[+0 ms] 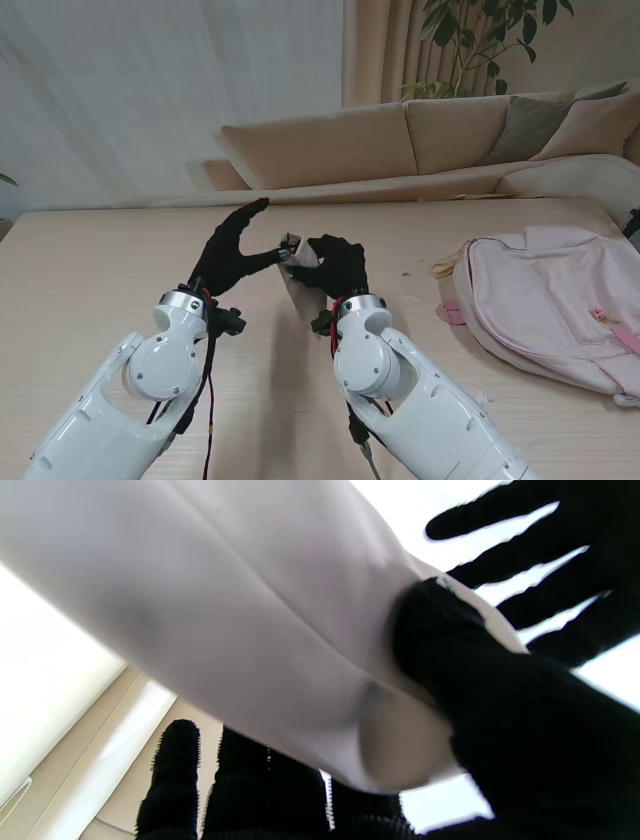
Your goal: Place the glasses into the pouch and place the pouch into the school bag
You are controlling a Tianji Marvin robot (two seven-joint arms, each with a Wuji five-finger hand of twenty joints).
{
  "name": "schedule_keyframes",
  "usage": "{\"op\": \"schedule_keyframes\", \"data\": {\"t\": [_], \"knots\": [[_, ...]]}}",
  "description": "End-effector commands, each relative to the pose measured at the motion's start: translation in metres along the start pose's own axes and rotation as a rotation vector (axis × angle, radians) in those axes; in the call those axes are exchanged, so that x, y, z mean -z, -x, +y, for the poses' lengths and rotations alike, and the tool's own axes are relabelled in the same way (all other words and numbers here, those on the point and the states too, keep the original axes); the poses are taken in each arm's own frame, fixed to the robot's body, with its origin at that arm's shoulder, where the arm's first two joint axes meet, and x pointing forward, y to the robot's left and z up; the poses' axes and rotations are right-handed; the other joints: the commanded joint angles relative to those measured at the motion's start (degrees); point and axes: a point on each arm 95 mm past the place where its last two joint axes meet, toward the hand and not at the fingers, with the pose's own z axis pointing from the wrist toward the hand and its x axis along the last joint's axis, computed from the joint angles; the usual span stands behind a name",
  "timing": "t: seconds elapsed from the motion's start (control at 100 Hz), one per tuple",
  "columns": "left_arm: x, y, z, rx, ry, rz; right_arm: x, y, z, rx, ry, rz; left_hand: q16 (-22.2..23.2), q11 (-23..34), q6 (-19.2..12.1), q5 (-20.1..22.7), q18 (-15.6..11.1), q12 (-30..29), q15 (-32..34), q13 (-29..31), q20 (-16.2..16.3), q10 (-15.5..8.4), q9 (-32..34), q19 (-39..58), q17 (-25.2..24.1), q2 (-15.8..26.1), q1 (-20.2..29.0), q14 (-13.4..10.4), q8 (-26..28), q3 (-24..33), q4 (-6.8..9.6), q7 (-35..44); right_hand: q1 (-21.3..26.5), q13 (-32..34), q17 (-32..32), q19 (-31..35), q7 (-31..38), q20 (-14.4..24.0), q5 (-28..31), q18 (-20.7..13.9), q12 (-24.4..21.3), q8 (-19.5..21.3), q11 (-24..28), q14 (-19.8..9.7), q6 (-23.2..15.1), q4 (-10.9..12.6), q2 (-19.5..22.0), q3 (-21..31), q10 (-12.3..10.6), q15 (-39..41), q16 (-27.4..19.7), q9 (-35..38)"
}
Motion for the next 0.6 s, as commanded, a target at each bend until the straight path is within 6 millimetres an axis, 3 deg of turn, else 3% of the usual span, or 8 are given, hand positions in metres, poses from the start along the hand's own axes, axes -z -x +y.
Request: {"op": "schedule_keyframes", "data": {"t": [0.0,0.1,0.23,0.38,0.59], "knots": [[0.004,0.001,0.004,0.034,0.010,-0.032,-0.001,-0.004,-0.002,-0.031,0.010,-0.002,-0.8,2.0,1.2,-1.8,-0.8,0.4,-0.9,-1.0,0.8,1.1,-1.2,-2.5,-0.3,-1.4,-0.7,-0.5,0.2,-2.0,1.51,1.2,4.0,1.7,-0.3,1.6,2.3,-0.4,3.8,-0.6,-0.9,3.3,1.8,-1.1,-8.9,1.1,2.4,5.1,-1.4,1.2,1.2,1.3],[0.012,0.012,0.005,0.067,0.078,-0.090,0.000,-0.008,0.000,-0.097,0.028,-0.020,-1.1,0.9,2.1,-1.7,-1.0,-1.0,-1.4,-1.7,0.5,1.1,-1.4,-3.9,-1.2,-2.6,0.0,-0.6,0.7,-1.7,1.47,2.3,3.8,0.0,-0.4,1.8,1.7,-0.3,3.5,-0.7,-1.0,3.3,1.2,-2.0,-11.7,1.2,3.3,3.7,-2.5,1.0,1.2,-1.3],[0.016,0.022,0.012,0.109,0.176,-0.127,0.001,-0.011,0.001,-0.162,0.051,-0.021,-1.6,-0.4,3.0,-2.1,-1.0,-1.2,-2.7,-2.5,-0.2,1.6,-1.9,-8.2,-1.4,-6.0,0.6,-0.5,0.3,-1.4,1.11,1.5,3.3,-4.0,-0.4,-1.2,1.3,-1.6,3.8,-1.8,0.4,2.0,-1.3,-4.5,-14.3,1.0,2.6,3.0,-5.7,-1.8,0.2,-6.5],[0.014,0.026,0.021,0.140,0.286,-0.142,0.002,-0.014,0.000,-0.212,0.064,-0.019,-1.9,-2.8,4.3,-2.0,-0.8,-1.1,-4.3,-3.4,-0.3,2.6,-2.7,-14.3,-1.0,-8.3,-0.4,-0.2,-0.4,0.4,0.37,-1.5,3.0,-6.3,-0.5,-4.4,1.6,-2.0,4.8,-2.3,0.7,-1.0,-3.0,-6.3,-15.0,0.2,0.1,4.0,-8.7,-3.8,-0.7,-9.7],[0.007,0.026,0.034,0.154,0.325,-0.149,0.005,-0.019,-0.002,-0.280,0.059,-0.025,-1.9,-3.4,4.6,-2.1,-0.5,-0.9,-4.7,-3.6,-0.1,2.9,-3.0,-17.3,-0.2,-9.3,-1.0,-0.1,-0.6,2.2,-0.03,-2.9,2.7,-7.5,-0.7,-6.2,1.8,-1.9,5.2,-2.9,0.7,-3.1,-3.5,-7.2,-15.3,-0.4,-1.4,4.5,-10.3,-4.4,-0.9,-10.3]]}}
